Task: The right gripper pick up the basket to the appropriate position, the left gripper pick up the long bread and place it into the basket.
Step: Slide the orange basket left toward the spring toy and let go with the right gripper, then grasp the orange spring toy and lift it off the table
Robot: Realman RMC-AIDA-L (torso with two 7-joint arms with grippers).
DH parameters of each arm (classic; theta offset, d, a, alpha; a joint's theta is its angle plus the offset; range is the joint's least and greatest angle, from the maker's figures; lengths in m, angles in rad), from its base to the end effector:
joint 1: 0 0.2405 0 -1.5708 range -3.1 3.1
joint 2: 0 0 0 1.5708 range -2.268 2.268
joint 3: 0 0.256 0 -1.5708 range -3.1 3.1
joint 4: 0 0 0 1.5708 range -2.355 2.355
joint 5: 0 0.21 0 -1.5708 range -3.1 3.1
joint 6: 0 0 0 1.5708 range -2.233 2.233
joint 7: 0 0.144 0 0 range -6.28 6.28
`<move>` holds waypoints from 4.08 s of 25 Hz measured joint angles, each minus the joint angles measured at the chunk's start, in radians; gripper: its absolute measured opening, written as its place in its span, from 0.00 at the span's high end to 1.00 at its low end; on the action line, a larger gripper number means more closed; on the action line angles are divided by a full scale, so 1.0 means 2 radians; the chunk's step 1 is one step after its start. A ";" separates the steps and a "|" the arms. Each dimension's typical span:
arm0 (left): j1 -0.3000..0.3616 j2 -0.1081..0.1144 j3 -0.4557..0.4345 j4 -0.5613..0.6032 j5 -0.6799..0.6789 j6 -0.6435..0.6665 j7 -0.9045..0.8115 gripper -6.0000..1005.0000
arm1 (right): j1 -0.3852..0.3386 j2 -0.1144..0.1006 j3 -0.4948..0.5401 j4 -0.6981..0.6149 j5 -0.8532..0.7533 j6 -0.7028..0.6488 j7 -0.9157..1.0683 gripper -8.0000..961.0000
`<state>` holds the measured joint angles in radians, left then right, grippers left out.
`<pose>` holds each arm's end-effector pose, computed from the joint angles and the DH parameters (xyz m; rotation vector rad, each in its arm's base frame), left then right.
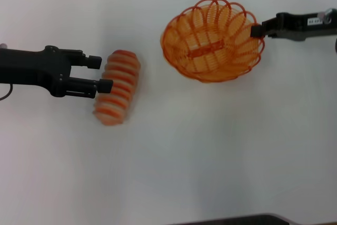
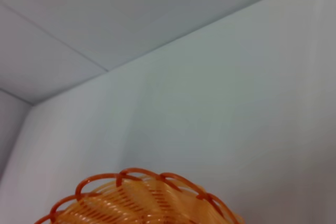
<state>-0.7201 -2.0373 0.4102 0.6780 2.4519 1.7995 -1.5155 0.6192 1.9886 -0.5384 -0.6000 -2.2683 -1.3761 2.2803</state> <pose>-0.2455 0.3385 0.0230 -2.9766 -0.7221 -0.4914 0.3017 0.3666 0.0321 -2.1567 1.7845 0.5588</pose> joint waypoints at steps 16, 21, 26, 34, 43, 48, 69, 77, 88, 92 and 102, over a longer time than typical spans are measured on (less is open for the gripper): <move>-0.010 0.002 0.005 0.001 0.000 -0.001 -0.001 0.22 | -0.029 0.008 0.017 0.086 0.047 0.042 0.009 0.81; -0.009 0.002 0.005 0.001 0.001 -0.001 -0.001 0.23 | -0.035 0.013 0.030 0.088 0.047 0.046 0.009 0.78; -0.008 0.002 0.005 0.001 0.001 -0.001 -0.002 0.23 | -0.038 0.017 0.035 0.088 0.047 0.043 0.007 0.74; -0.006 0.001 0.005 0.001 0.000 0.000 -0.002 0.22 | -0.056 0.012 0.066 0.059 0.064 0.033 -0.048 0.56; -0.005 -0.003 0.005 0.001 0.000 0.000 -0.003 0.23 | -0.085 0.009 0.080 0.003 0.224 -0.054 -0.313 0.53; -0.005 -0.004 0.001 0.000 0.000 -0.001 -0.004 0.23 | -0.082 0.004 0.044 -0.021 0.192 -0.122 -0.417 0.53; -0.015 -0.021 0.213 0.141 0.029 -0.089 -0.375 0.22 | -0.051 0.003 -0.018 -0.070 0.014 -0.150 -0.385 0.54; -0.054 -0.056 0.278 0.195 0.127 -0.097 -0.508 0.22 | -0.056 0.009 -0.019 -0.066 0.013 -0.121 -0.391 0.54; -0.073 -0.062 0.303 0.167 0.152 -0.130 -0.575 0.23 | -0.058 0.008 -0.015 -0.059 0.014 -0.126 -0.393 0.54; -0.074 -0.062 0.320 0.149 0.152 -0.144 -0.590 0.22 | -0.057 0.009 -0.015 -0.059 0.015 -0.125 -0.395 0.54; -0.082 -0.062 0.347 0.108 0.157 -0.172 -0.606 0.23 | -0.052 0.010 -0.015 -0.059 0.016 -0.122 -0.398 0.54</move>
<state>-0.8849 -2.1618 1.1033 0.8936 2.7653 1.4560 -2.7268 0.5155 2.0078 -0.5690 -0.7183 -2.2365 -1.6204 1.4838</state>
